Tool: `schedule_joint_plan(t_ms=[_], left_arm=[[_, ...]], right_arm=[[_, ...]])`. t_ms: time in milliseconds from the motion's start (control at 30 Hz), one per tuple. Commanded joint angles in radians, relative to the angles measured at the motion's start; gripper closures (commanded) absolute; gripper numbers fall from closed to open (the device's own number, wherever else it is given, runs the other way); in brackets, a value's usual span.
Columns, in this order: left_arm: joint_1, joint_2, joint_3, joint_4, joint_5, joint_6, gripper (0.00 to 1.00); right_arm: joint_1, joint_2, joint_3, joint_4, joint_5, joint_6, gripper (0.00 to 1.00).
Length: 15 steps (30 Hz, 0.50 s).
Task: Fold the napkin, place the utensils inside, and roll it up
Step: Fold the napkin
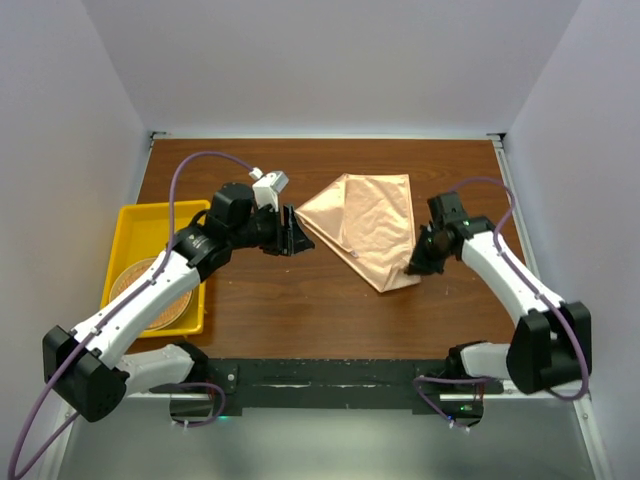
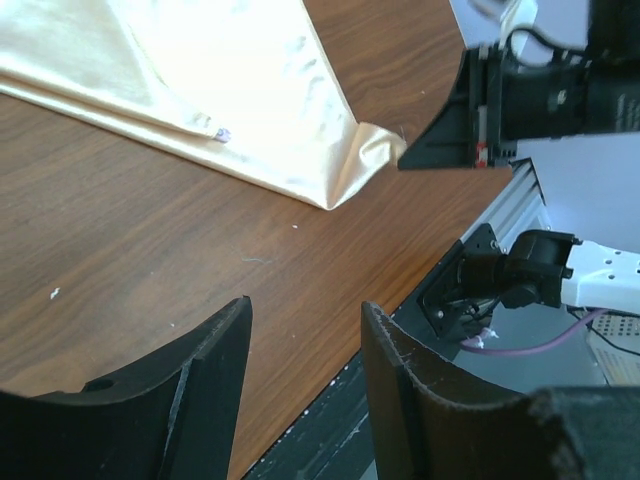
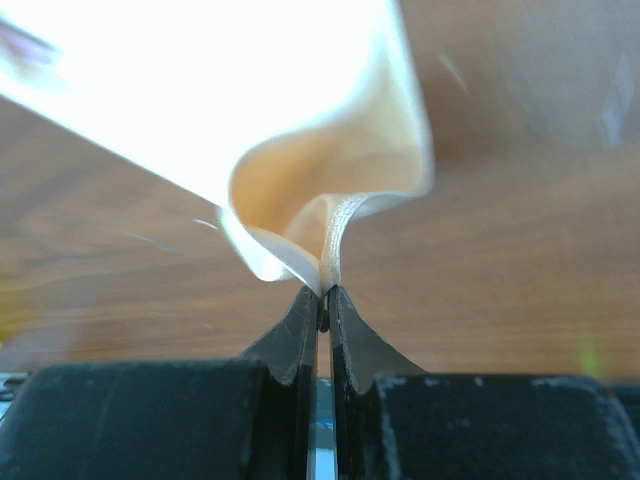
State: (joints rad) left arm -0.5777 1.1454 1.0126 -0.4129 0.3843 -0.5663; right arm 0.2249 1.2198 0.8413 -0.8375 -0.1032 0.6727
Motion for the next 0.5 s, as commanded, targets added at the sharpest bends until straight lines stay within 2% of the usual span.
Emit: schedule_joint_plan(t_ms=[0, 100, 233, 467], left_arm=[[0.010, -0.024, 0.021, 0.034, -0.062, -0.056, 0.48], [0.012, -0.042, -0.005, 0.085, -0.079, -0.095, 0.47], [0.019, -0.032, 0.018, 0.091, -0.082, -0.130, 0.47], [0.042, 0.056, 0.081, 0.075, -0.067, -0.096, 0.47]], right_arm=[[0.050, 0.167, 0.252, 0.095, -0.069, -0.146, 1.00], [0.128, 0.317, 0.416, 0.145, -0.111, -0.165, 1.00], [0.189, 0.518, 0.625, 0.120, -0.156, -0.170, 1.00], [0.221, 0.711, 0.892, 0.111, -0.191, -0.248, 1.00]])
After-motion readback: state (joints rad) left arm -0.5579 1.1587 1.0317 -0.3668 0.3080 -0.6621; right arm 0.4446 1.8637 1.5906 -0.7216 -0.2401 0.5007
